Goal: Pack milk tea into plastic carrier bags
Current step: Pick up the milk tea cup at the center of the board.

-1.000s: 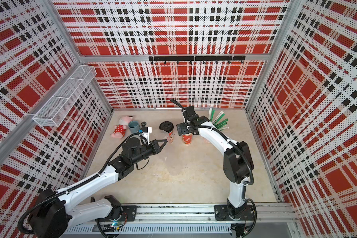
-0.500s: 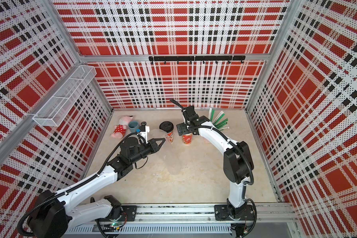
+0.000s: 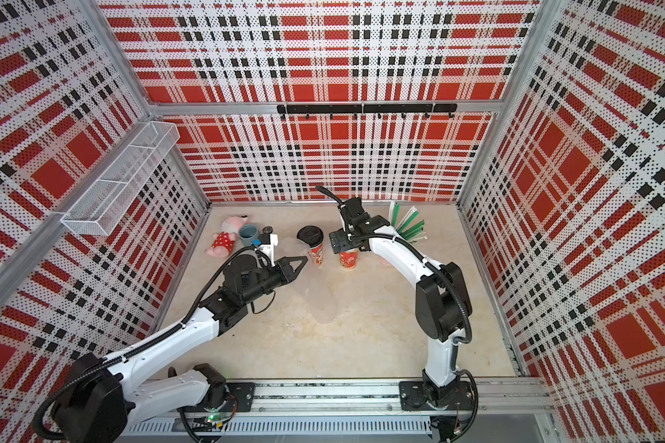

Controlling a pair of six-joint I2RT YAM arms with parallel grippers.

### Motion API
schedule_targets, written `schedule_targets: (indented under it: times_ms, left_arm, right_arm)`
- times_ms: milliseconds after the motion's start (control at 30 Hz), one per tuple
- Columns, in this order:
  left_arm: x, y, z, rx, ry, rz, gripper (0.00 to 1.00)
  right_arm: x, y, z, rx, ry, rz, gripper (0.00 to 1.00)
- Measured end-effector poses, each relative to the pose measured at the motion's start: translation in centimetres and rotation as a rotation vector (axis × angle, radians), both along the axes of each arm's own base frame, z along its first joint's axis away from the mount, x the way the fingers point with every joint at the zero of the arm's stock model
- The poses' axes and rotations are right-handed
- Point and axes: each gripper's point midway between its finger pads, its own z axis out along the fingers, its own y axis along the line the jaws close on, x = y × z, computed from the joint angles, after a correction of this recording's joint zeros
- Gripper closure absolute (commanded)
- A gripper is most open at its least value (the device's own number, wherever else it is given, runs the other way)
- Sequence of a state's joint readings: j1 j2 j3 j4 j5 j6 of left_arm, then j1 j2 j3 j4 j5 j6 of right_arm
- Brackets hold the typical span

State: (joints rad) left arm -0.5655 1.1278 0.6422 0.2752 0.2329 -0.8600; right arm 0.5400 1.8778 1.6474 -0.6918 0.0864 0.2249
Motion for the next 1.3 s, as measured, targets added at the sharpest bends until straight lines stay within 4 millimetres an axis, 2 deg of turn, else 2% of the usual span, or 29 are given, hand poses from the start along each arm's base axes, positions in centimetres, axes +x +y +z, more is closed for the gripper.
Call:
schedule_targets:
  times_ms: [233, 433, 600, 700, 867, 967, 1167, 1300]
  left_arm:
    - [0.1, -0.1, 0.1, -0.004, -0.004, -0.003, 0.97]
    - [0.2, 0.0, 0.2, -0.007, -0.009, -0.001, 0.97]
    - [0.4, 0.0, 0.3, -0.012, -0.014, 0.001, 0.97]
    - [0.6, -0.2, 0.0, -0.011, -0.008, -0.004, 0.97]
    - [1.2, -0.5, -0.3, -0.007, 0.000, -0.009, 0.97]
    - [1.8, -0.8, -0.1, -0.012, -0.001, -0.012, 0.98]
    - [2.5, -1.5, 0.3, -0.023, -0.007, -0.027, 0.98]
    - [2.7, -1.8, 0.4, -0.025, -0.005, -0.035, 0.98]
  right_arm:
    - [-0.4, 0.3, 0.8, 0.026, 0.000, 0.017, 0.12]
    - [-2.1, 0.3, 3.8, 0.086, -0.029, 0.049, 0.14]
    - [-4.6, -0.4, 7.7, 0.134, -0.070, 0.078, 0.16]
    - [-6.8, -0.9, 10.9, 0.180, -0.110, 0.103, 0.16]
    - [-10.6, -1.4, 17.4, 0.266, -0.214, 0.168, 0.15]
    - [-12.0, -1.3, 20.6, 0.303, -0.267, 0.209, 0.16]
    - [-14.1, -0.6, 24.2, 0.365, -0.307, 0.290, 0.18]
    - [-16.2, 1.4, 25.7, 0.400, -0.323, 0.382, 0.18]
